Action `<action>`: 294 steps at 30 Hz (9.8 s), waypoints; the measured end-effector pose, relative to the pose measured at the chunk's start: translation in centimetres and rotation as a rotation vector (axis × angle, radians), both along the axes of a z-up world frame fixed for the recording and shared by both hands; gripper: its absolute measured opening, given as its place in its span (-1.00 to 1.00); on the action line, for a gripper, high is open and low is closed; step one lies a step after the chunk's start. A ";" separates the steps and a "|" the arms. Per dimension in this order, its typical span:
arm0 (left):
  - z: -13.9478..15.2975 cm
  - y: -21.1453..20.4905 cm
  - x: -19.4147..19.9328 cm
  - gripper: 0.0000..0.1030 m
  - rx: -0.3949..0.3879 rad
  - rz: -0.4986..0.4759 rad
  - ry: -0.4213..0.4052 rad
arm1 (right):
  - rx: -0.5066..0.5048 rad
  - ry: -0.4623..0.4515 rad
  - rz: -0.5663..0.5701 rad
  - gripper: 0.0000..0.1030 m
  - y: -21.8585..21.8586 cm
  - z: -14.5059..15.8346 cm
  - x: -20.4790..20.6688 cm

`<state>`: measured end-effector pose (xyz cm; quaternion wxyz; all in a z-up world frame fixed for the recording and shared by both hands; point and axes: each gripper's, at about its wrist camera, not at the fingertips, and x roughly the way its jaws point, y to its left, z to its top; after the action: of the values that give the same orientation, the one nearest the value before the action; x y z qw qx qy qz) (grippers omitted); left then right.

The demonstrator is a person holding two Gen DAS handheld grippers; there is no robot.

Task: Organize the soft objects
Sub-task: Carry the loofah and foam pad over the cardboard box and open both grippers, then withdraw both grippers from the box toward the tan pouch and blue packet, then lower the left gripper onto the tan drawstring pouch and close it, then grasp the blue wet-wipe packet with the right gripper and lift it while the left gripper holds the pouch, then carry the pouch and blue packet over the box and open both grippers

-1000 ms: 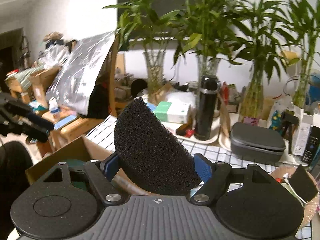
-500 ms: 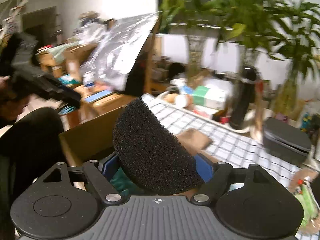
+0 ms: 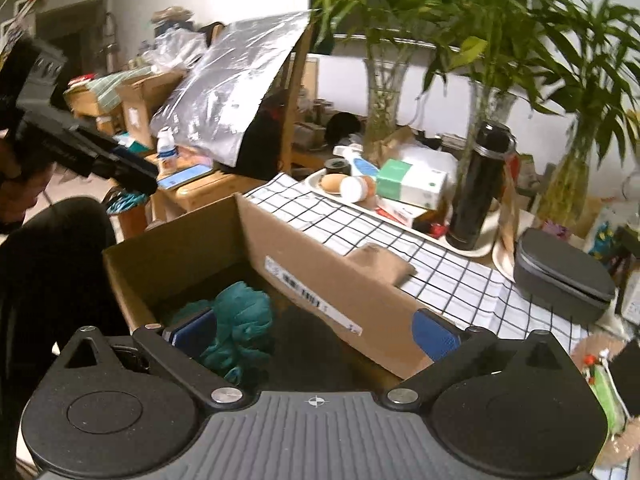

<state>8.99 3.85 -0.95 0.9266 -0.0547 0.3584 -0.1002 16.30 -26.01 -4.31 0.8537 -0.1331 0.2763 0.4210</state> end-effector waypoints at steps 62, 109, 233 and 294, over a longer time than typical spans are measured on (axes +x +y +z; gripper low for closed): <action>-1.9 0.4 6.3 -0.02 -0.020 0.005 -0.010 | 0.013 0.002 -0.457 1.00 -3.2 -0.6 6.1; -13.9 2.2 22.8 -0.04 -0.132 -0.168 0.156 | -0.101 0.107 -0.560 1.00 -4.3 -5.5 15.7; -12.9 -0.9 25.2 -0.94 -0.082 -0.235 0.066 | -0.118 0.625 0.045 0.60 -0.4 -15.7 23.0; -2.9 2.3 17.0 -0.94 -0.092 -0.078 -0.195 | -0.218 0.046 -0.202 -0.69 0.5 -6.2 17.2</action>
<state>26.03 6.13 -3.87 0.9490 -0.0732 0.2634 -0.1571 33.46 -25.55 -10.53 0.8656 -0.1867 0.3521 0.3032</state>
